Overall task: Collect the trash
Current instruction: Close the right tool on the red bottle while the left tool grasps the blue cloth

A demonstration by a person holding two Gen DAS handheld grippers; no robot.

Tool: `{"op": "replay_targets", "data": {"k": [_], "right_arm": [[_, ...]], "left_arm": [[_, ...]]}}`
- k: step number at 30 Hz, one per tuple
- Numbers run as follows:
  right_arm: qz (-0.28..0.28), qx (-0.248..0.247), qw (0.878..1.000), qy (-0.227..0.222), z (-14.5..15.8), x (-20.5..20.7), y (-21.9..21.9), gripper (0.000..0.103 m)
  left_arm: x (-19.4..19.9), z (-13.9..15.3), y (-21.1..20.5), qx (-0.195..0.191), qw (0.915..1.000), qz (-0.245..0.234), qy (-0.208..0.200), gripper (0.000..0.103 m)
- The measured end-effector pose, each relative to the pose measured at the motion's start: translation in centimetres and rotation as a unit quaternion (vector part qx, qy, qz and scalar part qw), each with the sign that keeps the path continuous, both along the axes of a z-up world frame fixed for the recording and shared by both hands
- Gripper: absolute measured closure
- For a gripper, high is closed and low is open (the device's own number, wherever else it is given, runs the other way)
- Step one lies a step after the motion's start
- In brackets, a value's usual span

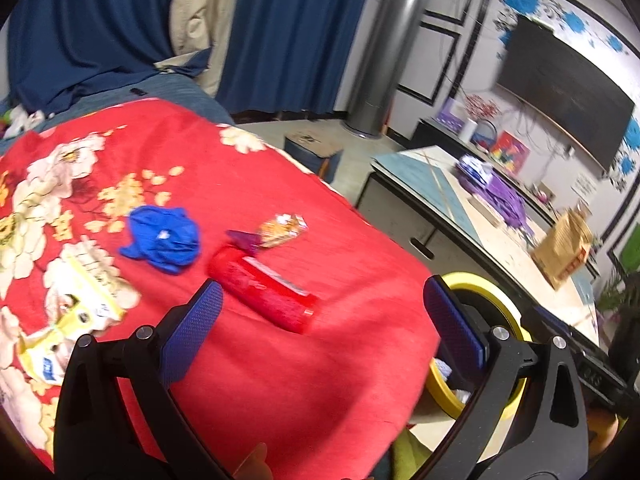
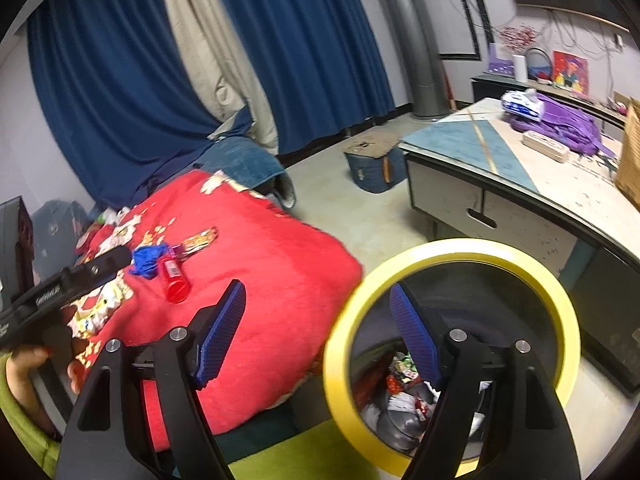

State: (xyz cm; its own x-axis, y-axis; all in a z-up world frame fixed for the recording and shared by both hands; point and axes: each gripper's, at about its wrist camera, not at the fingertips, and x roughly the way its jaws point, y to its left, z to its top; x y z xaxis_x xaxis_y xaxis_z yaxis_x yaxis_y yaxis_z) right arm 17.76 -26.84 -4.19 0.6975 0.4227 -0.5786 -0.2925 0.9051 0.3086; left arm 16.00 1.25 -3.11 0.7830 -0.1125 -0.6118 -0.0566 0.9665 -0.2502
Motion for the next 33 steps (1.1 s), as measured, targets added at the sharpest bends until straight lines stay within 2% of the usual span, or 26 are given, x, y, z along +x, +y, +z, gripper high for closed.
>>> {"op": "replay_targets", "data": {"k": [6,9,17,27,33], "right_arm": [[0.049,-0.009,0.999,-0.004,0.5,0.0,4.0,0.03],[0.077,-0.014,0.997,-0.006,0.6,0.2,6.4,0.029],[0.16,-0.039,0.986,-0.018,0.9,1.3,13.6,0.029],[0.215,-0.095,0.972,-0.004,-1.4,3.9,20.2,0.03],[0.22,-0.125,0.967,0.019,-3.8,5.4,22.3,0.039]], "left_arm": [[-0.4,0.3,4.0,-0.014,0.9989,0.045,-0.003,0.011],[-0.5,0.3,5.4,-0.008,0.9981,0.061,0.002,0.011],[1.1,-0.9,9.6,0.015,0.9947,0.091,0.046,0.011],[4.2,-2.6,12.5,0.009,0.9938,0.074,0.083,0.011],[6.2,-4.0,13.3,-0.003,0.9921,0.066,0.107,0.011]]}}
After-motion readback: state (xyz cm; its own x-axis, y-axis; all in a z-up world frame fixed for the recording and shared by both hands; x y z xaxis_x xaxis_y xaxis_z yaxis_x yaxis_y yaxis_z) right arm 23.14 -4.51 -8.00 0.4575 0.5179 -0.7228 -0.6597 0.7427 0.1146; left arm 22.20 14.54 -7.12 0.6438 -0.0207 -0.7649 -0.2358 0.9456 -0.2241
